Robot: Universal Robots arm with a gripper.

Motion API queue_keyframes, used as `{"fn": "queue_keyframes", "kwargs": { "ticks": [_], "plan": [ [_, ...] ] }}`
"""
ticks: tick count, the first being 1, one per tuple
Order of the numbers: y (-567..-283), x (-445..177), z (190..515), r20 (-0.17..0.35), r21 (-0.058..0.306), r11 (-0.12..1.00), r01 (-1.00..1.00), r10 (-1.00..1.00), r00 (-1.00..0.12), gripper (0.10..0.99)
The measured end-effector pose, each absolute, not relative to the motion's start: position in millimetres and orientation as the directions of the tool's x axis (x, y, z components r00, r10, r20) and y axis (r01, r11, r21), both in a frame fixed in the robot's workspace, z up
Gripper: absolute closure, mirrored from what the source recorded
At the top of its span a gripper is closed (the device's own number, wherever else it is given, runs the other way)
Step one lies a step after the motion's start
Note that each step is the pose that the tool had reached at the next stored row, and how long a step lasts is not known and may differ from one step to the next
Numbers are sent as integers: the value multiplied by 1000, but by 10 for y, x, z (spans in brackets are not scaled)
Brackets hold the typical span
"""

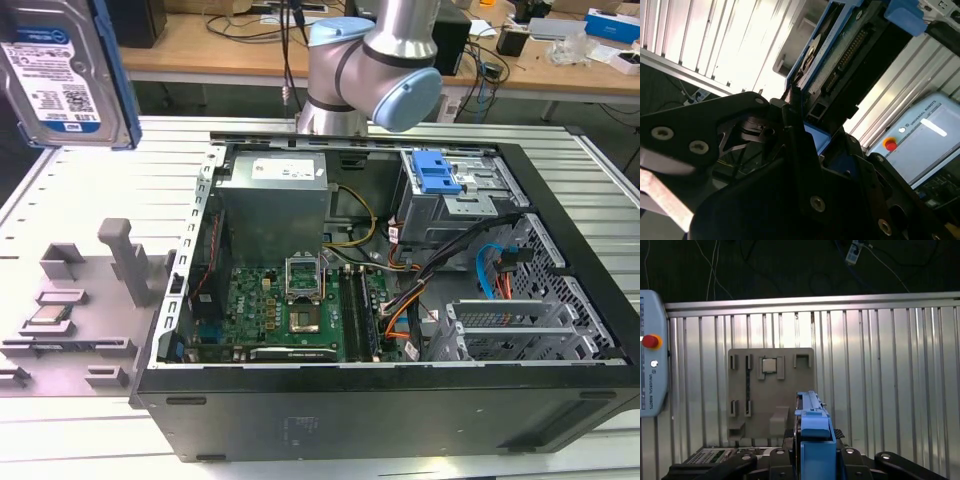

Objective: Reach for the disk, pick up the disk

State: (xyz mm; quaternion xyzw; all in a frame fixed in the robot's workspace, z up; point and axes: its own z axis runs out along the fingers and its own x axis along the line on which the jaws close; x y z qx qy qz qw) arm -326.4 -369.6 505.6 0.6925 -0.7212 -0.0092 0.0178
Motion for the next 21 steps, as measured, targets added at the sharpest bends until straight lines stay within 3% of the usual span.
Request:
{"fn": "queue_keyframes", "kwargs": {
  "ticks": [21],
  "plan": [
    [-3695,-2237,5055,13,38,41,-998,-999,-40,718]
  ]
}}
